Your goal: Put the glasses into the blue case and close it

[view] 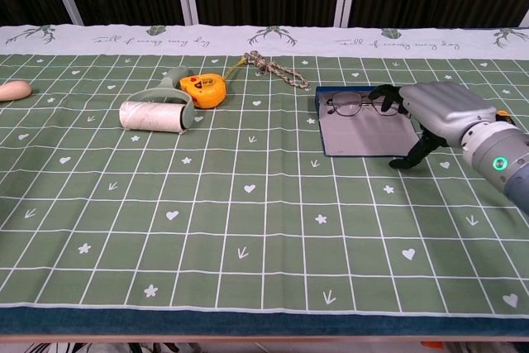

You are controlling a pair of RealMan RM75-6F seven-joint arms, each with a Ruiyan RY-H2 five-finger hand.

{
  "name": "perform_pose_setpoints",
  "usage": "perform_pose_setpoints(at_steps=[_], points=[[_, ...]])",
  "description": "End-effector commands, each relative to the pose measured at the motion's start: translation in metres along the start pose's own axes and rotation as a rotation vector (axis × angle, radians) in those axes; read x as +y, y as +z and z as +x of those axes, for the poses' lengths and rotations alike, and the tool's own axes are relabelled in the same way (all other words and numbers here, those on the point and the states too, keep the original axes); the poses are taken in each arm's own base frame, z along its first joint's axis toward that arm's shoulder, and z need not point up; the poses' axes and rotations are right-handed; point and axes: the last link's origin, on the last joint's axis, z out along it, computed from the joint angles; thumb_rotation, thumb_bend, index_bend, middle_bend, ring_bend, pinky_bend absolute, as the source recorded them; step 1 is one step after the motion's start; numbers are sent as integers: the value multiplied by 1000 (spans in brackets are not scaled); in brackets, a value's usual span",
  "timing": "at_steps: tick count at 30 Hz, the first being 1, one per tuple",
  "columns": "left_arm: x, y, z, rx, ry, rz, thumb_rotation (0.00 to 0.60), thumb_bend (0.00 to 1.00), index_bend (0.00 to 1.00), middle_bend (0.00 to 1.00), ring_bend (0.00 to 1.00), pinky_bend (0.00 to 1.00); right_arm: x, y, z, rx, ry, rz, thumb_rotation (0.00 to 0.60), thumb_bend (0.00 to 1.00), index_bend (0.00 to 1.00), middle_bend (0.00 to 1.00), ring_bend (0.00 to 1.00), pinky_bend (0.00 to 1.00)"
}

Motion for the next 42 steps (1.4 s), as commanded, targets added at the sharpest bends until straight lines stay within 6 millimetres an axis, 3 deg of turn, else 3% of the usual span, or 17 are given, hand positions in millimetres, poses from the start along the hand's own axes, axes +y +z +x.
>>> perform_pose_setpoints(at_steps=[1,27,42], points=[[0,0,0,1,1,0,600,315,97,0,0,0,-1,0,0,3,2,0,600,120,175,227,239,231],[0,0,0,0,0,1,600,315,97,0,0,0,-1,9,-5,-18,32,-7,600,101,189,222,222,231],[1,0,0,0,-1,1,600,315,97,0,0,0,-1,10,-6,-22,41,-2,600,396,280,229,225,230]])
